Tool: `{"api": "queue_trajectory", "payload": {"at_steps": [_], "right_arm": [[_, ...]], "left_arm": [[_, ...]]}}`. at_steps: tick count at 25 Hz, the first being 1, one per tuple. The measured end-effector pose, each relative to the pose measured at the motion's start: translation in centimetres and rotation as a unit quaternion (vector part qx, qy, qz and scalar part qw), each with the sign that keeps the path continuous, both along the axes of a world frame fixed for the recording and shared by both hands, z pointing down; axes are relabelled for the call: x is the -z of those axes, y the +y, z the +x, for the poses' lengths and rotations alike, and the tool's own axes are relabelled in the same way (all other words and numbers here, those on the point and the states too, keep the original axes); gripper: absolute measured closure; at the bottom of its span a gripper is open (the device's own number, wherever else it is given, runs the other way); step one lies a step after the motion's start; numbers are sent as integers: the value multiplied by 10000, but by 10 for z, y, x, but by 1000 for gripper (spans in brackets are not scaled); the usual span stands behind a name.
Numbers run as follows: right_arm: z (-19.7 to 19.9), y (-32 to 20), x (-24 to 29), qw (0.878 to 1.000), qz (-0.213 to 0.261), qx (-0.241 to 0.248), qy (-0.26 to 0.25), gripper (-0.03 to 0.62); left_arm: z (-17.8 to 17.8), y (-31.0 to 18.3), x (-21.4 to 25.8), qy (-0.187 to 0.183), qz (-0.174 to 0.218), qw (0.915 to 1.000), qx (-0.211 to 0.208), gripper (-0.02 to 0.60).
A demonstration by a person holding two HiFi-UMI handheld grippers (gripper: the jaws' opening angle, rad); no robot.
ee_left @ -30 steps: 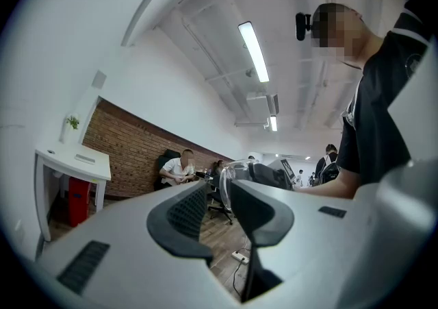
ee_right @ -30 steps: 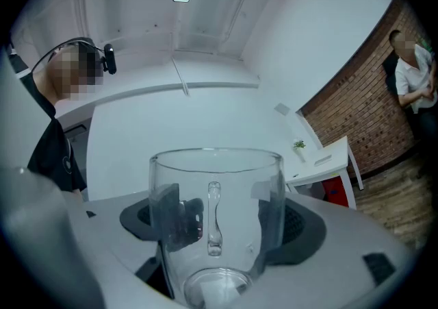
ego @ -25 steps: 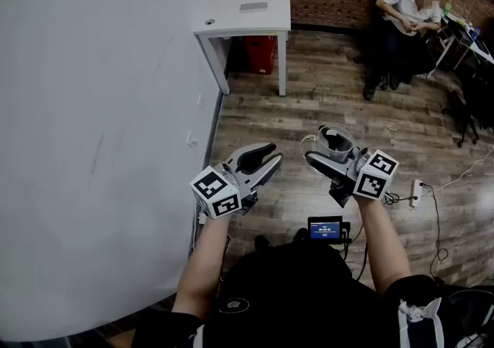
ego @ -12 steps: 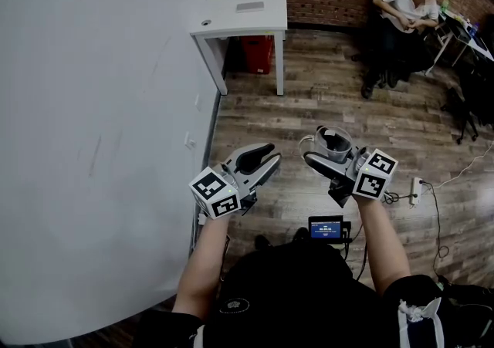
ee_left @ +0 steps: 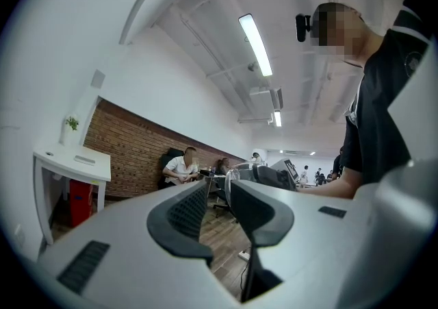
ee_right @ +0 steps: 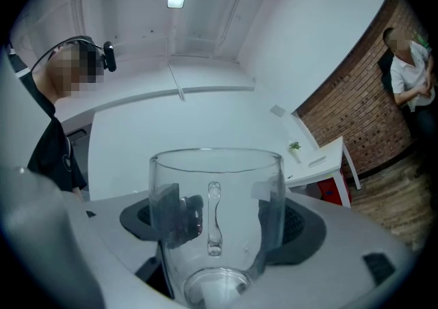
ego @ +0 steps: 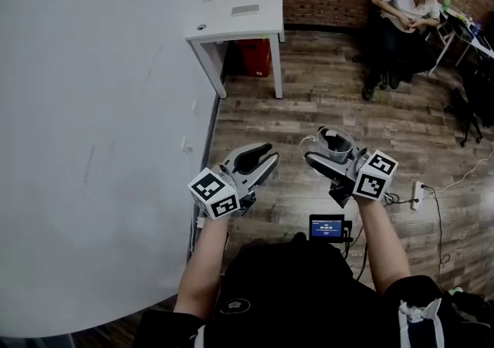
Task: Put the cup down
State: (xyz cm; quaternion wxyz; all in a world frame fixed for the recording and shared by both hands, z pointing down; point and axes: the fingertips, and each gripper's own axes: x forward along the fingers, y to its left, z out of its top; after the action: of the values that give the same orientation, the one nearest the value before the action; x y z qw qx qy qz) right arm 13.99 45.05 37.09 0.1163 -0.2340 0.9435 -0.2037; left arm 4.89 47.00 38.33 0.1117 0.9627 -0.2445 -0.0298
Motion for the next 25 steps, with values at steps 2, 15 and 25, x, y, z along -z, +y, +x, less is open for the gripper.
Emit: {"api": "queue_trajectory", "payload": {"at_steps": [2, 15, 25], "right_arm": [[11, -6, -5, 10000, -20, -23, 1, 178], [18, -97, -25, 9998, -154, -59, 63, 178], [-27, -241, -12, 9996, -91, -261, 101, 178]], "left_arm": [[9, -5, -2, 0, 11, 10000, 30, 468], [16, -96, -26, -3, -135, 9999, 50, 468], [-25, -248, -24, -48, -10, 9998, -185, 468]]}}
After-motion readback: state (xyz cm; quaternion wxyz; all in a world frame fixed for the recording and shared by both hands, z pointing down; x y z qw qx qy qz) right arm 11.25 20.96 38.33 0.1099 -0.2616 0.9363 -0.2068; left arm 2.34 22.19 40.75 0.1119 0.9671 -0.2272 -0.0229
